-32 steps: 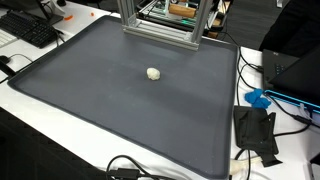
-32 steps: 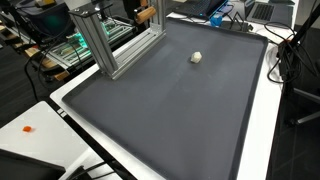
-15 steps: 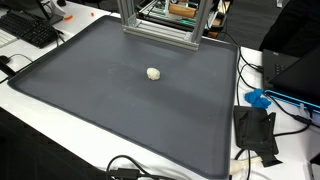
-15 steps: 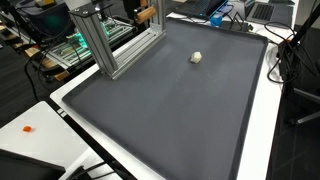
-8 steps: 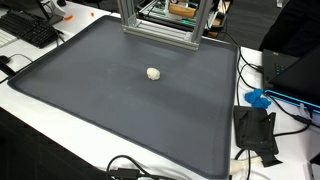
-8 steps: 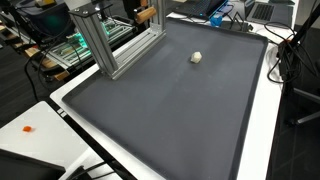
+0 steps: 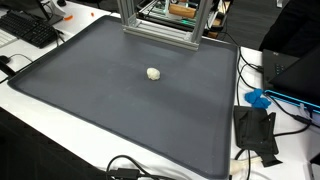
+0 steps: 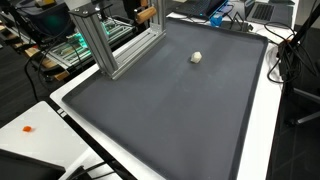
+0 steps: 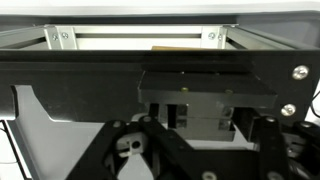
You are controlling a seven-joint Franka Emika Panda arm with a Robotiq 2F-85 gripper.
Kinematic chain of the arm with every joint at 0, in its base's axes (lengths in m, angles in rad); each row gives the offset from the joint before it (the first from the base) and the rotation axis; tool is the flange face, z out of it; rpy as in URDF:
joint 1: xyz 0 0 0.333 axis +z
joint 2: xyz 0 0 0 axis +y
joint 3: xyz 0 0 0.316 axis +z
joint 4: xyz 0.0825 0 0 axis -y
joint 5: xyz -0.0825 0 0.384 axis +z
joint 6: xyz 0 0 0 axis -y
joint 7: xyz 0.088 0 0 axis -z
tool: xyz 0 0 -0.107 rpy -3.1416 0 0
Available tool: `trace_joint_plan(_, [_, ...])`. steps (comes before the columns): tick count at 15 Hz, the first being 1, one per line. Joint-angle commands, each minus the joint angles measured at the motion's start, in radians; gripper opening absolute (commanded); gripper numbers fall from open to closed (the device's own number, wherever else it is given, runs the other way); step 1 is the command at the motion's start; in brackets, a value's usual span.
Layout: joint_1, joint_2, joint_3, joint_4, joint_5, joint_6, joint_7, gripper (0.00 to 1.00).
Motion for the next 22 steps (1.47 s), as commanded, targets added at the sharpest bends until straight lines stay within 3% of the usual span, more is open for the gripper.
trace_joint_plan(1, [-0.01, 0.009, 0.01, 0.026, -0.019, -0.041, 0.039, 1.0])
trace_joint_plan(4, [-0.011, 0.015, 0.006, 0.039, -0.01, -0.065, 0.052, 0.97])
trace_joint_plan(8, [-0.006, 0.029, -0.001, 0.039, 0.002, -0.073, 0.051, 0.63])
trace_joint_plan(12, [-0.002, 0.044, -0.002, 0.042, 0.016, -0.07, 0.052, 0.33])
trace_joint_plan(13, [-0.002, 0.045, -0.004, 0.043, 0.021, -0.071, 0.052, 0.3])
trace_joint_plan(22, [-0.016, 0.039, -0.011, 0.049, -0.008, -0.075, 0.042, 0.28])
